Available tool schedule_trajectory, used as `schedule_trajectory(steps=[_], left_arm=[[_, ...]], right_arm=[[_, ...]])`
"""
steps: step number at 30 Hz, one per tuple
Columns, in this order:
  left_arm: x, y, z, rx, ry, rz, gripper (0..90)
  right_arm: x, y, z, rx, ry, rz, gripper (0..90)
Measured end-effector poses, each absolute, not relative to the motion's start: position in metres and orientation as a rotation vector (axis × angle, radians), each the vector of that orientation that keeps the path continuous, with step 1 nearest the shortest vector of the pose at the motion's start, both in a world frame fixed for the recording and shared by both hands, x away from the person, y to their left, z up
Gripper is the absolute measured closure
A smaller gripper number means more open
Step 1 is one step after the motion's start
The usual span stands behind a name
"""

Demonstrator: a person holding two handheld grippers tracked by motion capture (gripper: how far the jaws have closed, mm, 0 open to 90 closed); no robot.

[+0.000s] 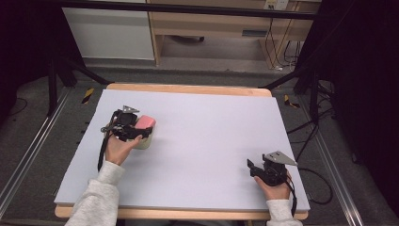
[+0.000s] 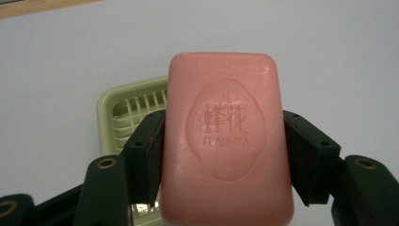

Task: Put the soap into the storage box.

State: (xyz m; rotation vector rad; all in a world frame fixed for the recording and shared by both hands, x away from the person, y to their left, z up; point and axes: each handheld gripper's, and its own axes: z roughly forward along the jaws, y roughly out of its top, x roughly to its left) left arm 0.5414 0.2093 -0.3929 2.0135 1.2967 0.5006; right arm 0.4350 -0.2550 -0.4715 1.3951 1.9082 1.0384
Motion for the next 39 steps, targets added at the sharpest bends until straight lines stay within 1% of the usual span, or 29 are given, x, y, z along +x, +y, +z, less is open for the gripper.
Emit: schedule_trajectory(steps=[20,24,39], left_arm=[[0.557,0.218,-0.405,1.99,1.347,0.5,37.3],[0.559,0.222,-0.409,2.0,1.367,0.526,37.3],[0.568,0.227,-0.424,1.996,1.404,0.512,37.3]], right_arm=[[0.435,-0.255,-0.471,1.393,1.908,1.037,34.0],[0.435,-0.254,-0.472,1.388,1.911,1.033,34.0],[0.435,-0.254,-0.472,1.379,1.914,1.028,34.3]])
